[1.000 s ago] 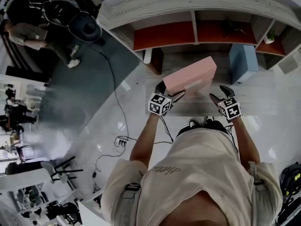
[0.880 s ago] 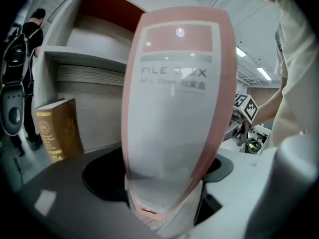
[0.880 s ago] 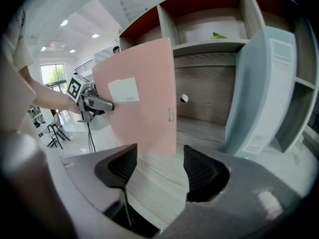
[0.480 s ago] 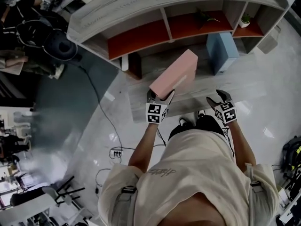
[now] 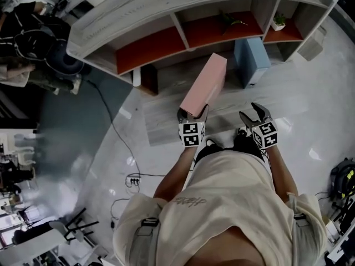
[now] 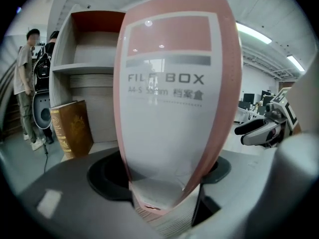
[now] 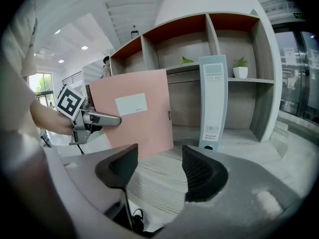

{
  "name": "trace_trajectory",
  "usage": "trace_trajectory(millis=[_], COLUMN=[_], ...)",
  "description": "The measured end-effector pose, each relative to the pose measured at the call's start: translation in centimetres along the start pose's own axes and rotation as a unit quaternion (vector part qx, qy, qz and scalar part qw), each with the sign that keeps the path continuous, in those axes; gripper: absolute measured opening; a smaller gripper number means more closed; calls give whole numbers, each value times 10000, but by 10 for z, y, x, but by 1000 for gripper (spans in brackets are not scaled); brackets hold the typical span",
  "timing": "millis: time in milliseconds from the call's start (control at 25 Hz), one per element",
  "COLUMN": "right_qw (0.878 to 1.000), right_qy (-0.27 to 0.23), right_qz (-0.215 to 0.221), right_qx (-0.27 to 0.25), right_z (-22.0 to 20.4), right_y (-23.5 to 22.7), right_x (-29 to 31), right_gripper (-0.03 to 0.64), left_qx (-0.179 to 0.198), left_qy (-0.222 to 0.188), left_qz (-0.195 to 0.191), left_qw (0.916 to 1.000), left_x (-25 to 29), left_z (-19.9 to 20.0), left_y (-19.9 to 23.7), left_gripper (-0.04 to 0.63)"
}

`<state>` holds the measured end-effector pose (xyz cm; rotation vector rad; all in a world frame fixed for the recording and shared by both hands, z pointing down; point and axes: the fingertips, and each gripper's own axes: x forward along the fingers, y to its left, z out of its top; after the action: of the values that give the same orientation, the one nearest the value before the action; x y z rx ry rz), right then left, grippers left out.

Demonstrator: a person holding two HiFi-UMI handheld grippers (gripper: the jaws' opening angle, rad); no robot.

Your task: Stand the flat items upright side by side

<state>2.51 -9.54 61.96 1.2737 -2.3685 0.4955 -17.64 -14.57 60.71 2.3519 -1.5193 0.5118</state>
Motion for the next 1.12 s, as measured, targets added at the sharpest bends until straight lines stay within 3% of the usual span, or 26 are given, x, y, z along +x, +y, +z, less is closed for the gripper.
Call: trace_trajectory(millis=[320, 880, 1120], right_qw=[10000, 9998, 9998], right_qy=[36, -3, -16], right_qz=[16, 152, 135], right_qx=[40, -120, 127], right_z=[-2, -17, -17], right_y=[-60, -147, -182], right_x=[-13, -16, -10], right_gripper=[276, 256, 252], left_qx=[-447, -571, -522], left_qy=[199, 13, -7], left_qz=[417, 861, 965], left_qw=[9979, 9947, 9940], left_x=[33, 101, 131], left_z=[14, 51, 69], left_y=[-36, -68, -73], left_gripper=[379, 378, 373])
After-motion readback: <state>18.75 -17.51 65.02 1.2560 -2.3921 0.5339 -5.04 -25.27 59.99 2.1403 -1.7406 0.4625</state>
